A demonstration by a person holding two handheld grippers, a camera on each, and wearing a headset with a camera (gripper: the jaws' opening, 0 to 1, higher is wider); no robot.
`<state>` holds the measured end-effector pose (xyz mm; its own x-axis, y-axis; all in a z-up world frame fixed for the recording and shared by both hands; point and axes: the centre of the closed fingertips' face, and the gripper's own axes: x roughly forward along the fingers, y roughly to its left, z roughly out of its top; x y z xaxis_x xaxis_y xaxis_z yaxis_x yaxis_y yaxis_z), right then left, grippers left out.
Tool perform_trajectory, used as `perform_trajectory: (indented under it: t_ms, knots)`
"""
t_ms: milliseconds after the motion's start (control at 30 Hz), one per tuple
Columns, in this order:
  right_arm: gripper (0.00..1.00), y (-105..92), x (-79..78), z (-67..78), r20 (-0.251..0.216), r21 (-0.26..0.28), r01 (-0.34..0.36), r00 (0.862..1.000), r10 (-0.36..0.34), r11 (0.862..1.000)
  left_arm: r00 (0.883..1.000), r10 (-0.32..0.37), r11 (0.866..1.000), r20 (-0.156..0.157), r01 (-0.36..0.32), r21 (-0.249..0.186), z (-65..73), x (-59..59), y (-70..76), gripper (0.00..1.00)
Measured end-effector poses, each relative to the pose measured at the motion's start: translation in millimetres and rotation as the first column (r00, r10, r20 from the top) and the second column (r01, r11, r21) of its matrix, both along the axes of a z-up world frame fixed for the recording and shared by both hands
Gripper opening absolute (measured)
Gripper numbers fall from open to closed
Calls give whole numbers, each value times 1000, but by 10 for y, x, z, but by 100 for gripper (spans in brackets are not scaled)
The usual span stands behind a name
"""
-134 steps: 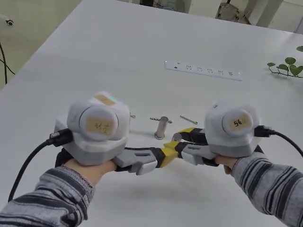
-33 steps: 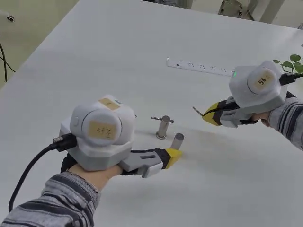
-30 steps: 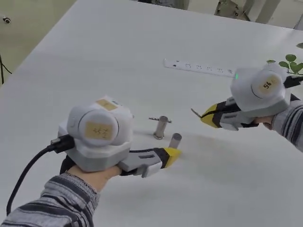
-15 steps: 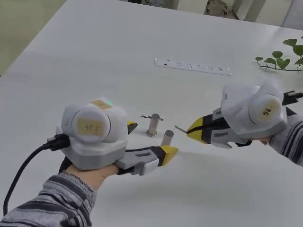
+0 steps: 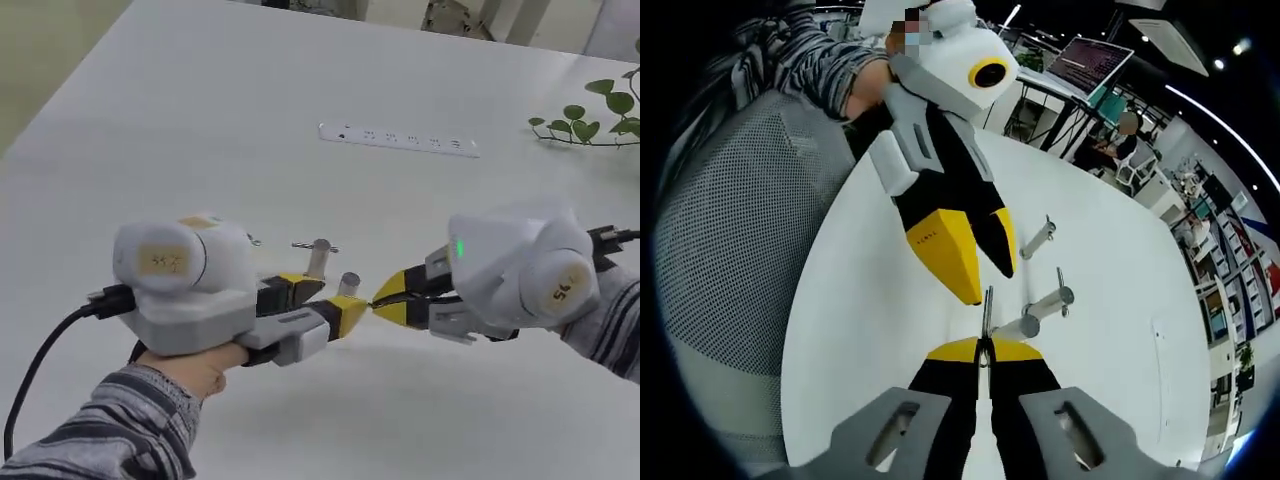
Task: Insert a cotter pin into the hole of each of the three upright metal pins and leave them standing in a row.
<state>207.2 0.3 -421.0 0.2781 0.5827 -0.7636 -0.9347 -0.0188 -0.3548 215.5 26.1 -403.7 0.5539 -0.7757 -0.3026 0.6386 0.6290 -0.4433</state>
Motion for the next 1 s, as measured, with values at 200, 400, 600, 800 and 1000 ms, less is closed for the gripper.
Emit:
perform_trajectory:
  t_ms: [200, 400, 600, 800, 1000]
  knots:
    - [0, 28, -16, 46, 24, 1, -14, 1000, 14, 1000, 999, -7, 998, -39, 5, -59, 21, -31, -38, 14]
    - [0, 57, -39, 87, 46, 0, -32, 998, 32, 999, 998, -12, 996, -56, 7, -94, 44, -51, -63, 6]
    - [0, 96, -54, 112, 55, 11, -36, 998, 35, 999, 996, -21, 993, -89, 11, -118, 41, -78, -93, 1]
    - [0, 114, -70, 116, 50, 16, -35, 998, 34, 999, 994, -34, 991, -106, 19, -136, 47, -110, -114, 0]
    - [0, 102, -83, 119, 31, 21, -26, 999, 25, 999, 997, -66, 994, -35, 63, -92, 73, -136, -130, 0]
